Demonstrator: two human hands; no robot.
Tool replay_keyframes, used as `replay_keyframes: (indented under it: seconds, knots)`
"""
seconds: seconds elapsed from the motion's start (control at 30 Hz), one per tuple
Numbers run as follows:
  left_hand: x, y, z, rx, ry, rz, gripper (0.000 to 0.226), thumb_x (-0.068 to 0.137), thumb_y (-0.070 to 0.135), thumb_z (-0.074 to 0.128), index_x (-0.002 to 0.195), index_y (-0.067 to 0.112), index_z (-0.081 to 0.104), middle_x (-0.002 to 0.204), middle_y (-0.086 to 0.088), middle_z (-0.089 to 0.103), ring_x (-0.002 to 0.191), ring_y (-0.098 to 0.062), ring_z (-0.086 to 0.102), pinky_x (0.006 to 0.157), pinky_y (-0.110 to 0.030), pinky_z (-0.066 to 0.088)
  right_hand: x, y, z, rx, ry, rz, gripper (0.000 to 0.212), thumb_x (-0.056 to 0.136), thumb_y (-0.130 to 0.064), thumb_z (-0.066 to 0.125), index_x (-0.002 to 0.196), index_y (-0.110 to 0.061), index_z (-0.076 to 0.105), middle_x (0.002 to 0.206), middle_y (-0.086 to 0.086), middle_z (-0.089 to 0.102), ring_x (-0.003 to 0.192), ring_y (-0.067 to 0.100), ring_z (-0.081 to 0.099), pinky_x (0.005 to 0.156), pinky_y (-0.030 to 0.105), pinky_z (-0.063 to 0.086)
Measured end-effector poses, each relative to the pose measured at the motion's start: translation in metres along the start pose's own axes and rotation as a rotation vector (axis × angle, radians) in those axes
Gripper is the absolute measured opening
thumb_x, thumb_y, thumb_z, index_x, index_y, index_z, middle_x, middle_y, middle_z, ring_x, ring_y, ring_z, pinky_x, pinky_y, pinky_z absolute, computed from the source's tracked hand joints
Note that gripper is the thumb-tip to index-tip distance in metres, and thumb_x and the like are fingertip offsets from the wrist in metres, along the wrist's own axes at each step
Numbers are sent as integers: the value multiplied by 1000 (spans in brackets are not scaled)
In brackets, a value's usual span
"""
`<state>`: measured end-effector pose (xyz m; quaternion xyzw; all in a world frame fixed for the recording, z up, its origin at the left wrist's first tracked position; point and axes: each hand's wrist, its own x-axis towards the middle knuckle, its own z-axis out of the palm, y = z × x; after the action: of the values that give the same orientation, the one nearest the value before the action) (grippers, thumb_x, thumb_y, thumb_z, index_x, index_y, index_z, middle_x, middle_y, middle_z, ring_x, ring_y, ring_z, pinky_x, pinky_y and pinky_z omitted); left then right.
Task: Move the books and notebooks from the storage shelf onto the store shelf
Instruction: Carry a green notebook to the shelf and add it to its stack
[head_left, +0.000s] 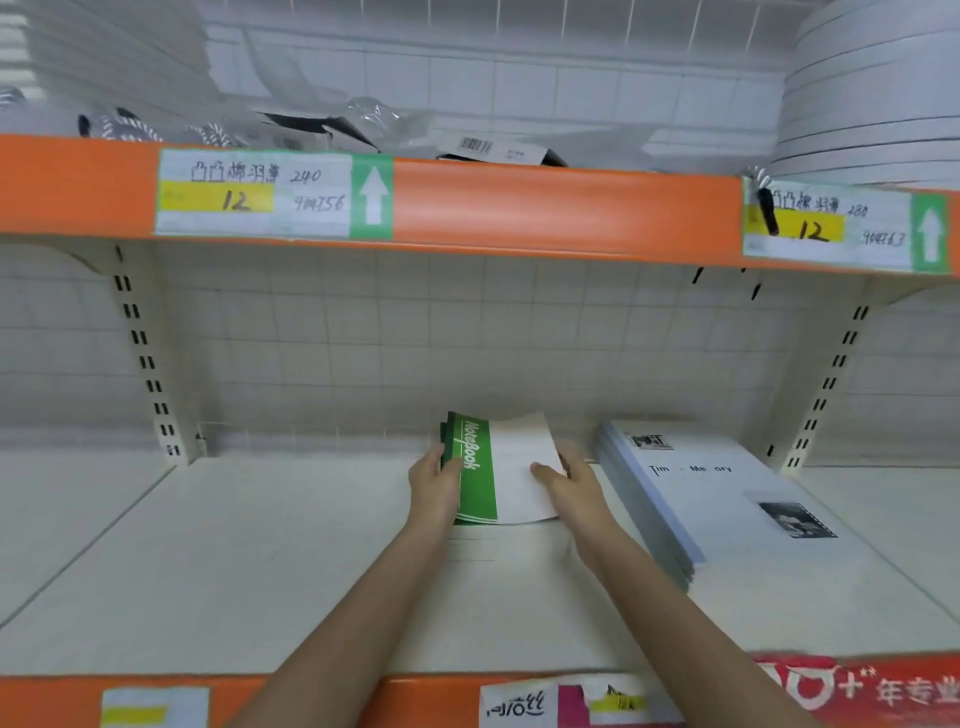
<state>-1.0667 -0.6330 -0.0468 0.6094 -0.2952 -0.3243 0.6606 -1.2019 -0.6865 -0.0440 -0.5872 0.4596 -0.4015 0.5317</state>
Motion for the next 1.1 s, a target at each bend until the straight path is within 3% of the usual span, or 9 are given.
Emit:
replay_keyframes:
  seconds: [0.1, 0.27, 0.37, 0.47, 0.63, 0.87, 0.93, 1.03, 1.1]
  knots:
    - [5, -5, 4, 52, 23, 11, 32, 91, 0, 44, 74, 24, 56, 96, -16, 60, 86, -26, 57, 80, -42, 49, 8, 6, -4, -26, -24, 28, 37, 92, -13, 56, 128, -16, 52, 124, 2, 58, 109, 21, 58, 90, 32, 46]
    - [6, -13, 4, 64, 31, -9, 37, 93, -2, 37, 80, 26, 58, 88, -7, 61, 74, -21, 57, 60, -23, 48, 13, 14, -3, -87, -77, 22, 41, 90, -14, 57, 131, -17, 53, 129, 3, 57, 116, 22, 56, 101, 39, 45]
    - [5, -18, 4, 77, 21, -10, 37, 92, -6, 34, 92, 21, 59, 88, -3, 62, 71, -13, 57, 52, -13, 48, 9, 15, -2, -118, -91, 28, 45, 91, -13, 56, 135, -17, 49, 133, -1, 53, 121, 20, 51, 102, 32, 40]
    - [5, -24, 3, 103, 5, -14, 39, 91, -7, 32, 108, 15, 59, 99, -4, 64, 78, -14, 60, 55, -13, 47, 10, 18, -3, -196, -110, 23, 52, 94, -11, 53, 143, -12, 35, 138, 0, 43, 133, 21, 38, 98, 22, 30]
    - [9, -28, 2, 130, -16, -38, 44, 93, -5, 28, 123, 13, 55, 109, -8, 64, 80, -13, 60, 52, -11, 45, 15, 24, 0, -316, -143, -13, 65, 97, -18, 51, 150, -8, 16, 156, 6, 24, 143, 19, 22, 110, 24, 21]
    - [11, -27, 2, 162, -15, -46, 38, 96, -2, 30, 119, 22, 49, 109, -1, 58, 91, -17, 58, 66, -22, 46, 16, 23, -3, -361, -165, -75, 58, 96, -17, 51, 147, -6, 25, 151, 9, 31, 140, 21, 26, 106, 23, 23]
    - [13, -25, -3, 203, -60, -74, 34, 97, 2, 35, 124, 16, 49, 116, -6, 58, 100, -23, 60, 81, -31, 50, 15, 22, -3, -431, -154, -105, 62, 96, -20, 52, 147, -3, 22, 152, 11, 29, 141, 22, 25, 108, 23, 22]
    - [16, -17, -17, 381, -130, -84, 41, 100, 23, 38, 137, 5, 41, 138, -10, 50, 124, -27, 50, 107, -40, 38, 14, 22, 0, -643, -116, -224, 71, 97, -31, 48, 151, -3, 11, 158, 9, 16, 145, 20, 18, 115, 29, 16]
    - [14, -11, -29, 548, -105, -43, 51, 102, 30, 34, 146, 6, 28, 151, -8, 34, 138, -25, 34, 114, -34, 26, 13, 17, 7, -805, -118, -325, 72, 98, -37, 43, 151, -5, 8, 159, 7, 12, 146, 19, 14, 119, 35, 14]
